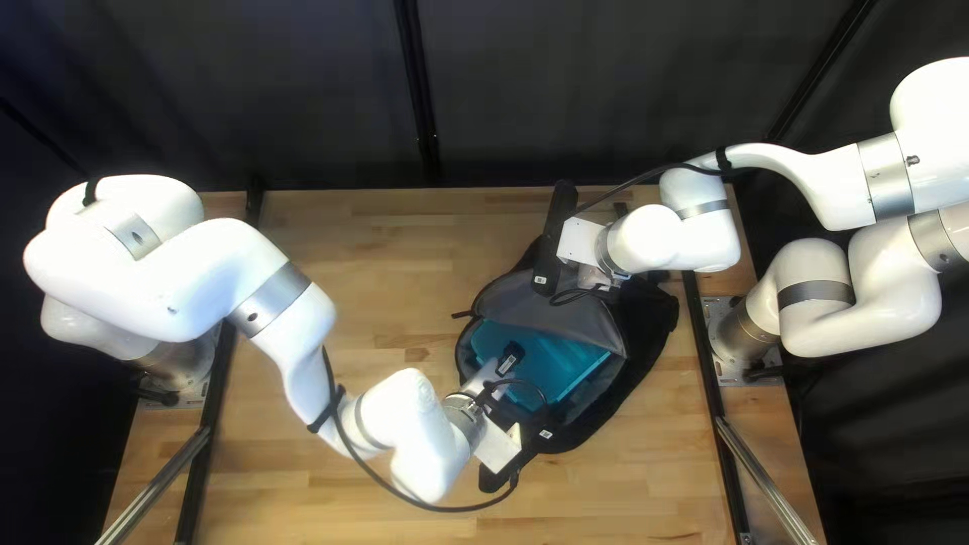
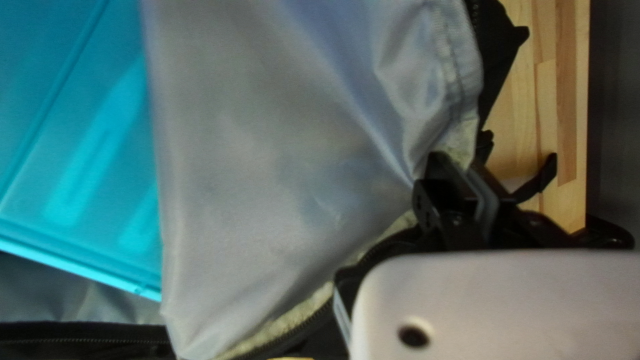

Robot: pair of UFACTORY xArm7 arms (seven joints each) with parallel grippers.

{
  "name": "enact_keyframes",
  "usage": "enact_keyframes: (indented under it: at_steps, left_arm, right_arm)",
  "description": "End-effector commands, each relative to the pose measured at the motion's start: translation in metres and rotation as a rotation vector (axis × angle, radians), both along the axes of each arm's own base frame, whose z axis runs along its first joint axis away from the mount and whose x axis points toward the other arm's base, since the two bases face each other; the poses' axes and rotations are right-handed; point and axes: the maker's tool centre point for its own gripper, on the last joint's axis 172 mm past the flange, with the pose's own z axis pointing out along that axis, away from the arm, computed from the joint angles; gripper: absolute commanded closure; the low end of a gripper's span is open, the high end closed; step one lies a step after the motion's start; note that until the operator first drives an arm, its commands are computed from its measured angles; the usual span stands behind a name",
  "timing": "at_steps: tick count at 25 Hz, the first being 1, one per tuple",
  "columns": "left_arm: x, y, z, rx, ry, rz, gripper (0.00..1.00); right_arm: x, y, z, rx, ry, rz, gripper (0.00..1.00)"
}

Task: Remove a lunch box from a kids backpack

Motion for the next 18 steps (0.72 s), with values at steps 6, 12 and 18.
enact_keyframes:
  at_steps: [6,12,18]
  left_arm:
    - [-0.006,0.007,-0.026,0.017,-0.006,-0.011,0.00]
    - [-0.011,0.008,-0.038,0.020,-0.025,-0.018,0.00]
    - [-0.011,0.017,-0.041,0.030,-0.040,-0.023,0.00]
  right_arm:
    - [0.000,0.000,0.000,0.000,0.000,0.000,1.00]
    - [0.000,0.000,0.000,0.000,0.000,0.000,1.00]
    - [0.000,0.000,0.000,0.000,0.000,0.000,1.00]
